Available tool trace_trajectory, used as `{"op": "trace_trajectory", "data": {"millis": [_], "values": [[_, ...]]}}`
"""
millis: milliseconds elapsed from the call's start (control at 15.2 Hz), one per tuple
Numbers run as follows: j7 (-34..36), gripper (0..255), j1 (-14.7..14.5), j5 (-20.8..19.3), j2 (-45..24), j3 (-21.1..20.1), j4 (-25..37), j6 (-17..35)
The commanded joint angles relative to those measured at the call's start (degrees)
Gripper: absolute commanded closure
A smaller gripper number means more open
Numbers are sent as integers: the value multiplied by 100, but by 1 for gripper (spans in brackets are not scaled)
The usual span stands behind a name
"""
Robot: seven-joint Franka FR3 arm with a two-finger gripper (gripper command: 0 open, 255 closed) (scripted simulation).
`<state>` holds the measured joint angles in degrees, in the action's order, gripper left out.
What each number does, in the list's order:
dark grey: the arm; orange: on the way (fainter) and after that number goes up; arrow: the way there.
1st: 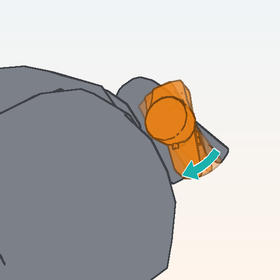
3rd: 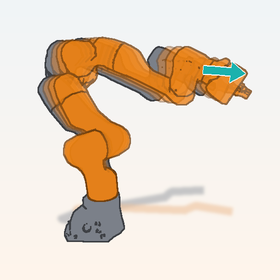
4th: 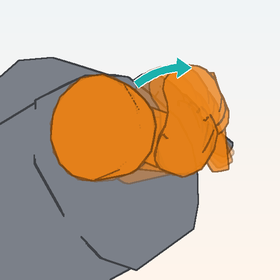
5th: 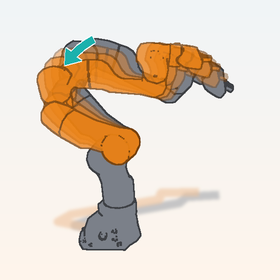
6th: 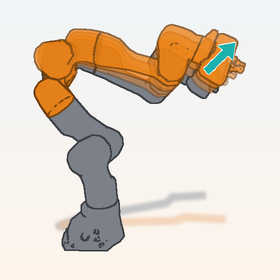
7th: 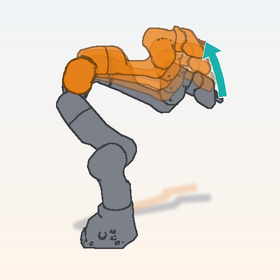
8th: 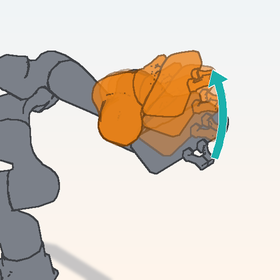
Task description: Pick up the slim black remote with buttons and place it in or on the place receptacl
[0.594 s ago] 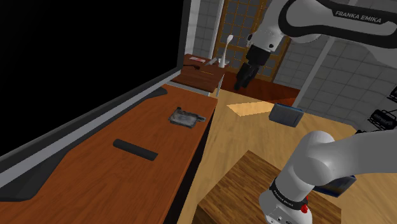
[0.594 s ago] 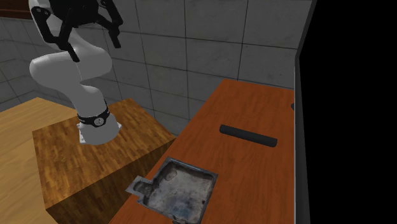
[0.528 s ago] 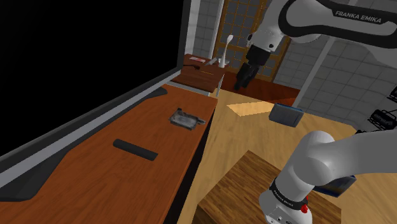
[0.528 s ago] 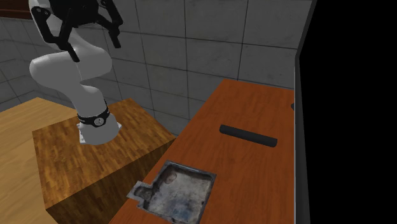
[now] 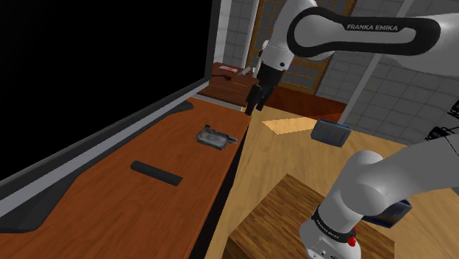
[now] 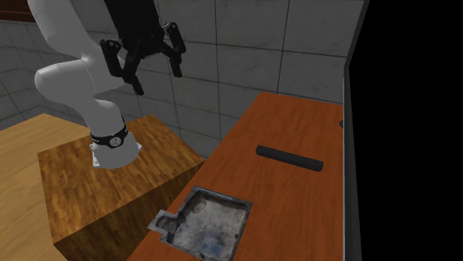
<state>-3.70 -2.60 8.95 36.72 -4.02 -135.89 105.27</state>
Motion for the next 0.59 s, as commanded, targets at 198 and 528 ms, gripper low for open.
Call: {"op": "trace_trajectory", "data": {"millis": [198,528], "values": [[220,0,-184,106,-876,-407,187,612],[462,0,-330,85,-1819,-782,534,1119]]}}
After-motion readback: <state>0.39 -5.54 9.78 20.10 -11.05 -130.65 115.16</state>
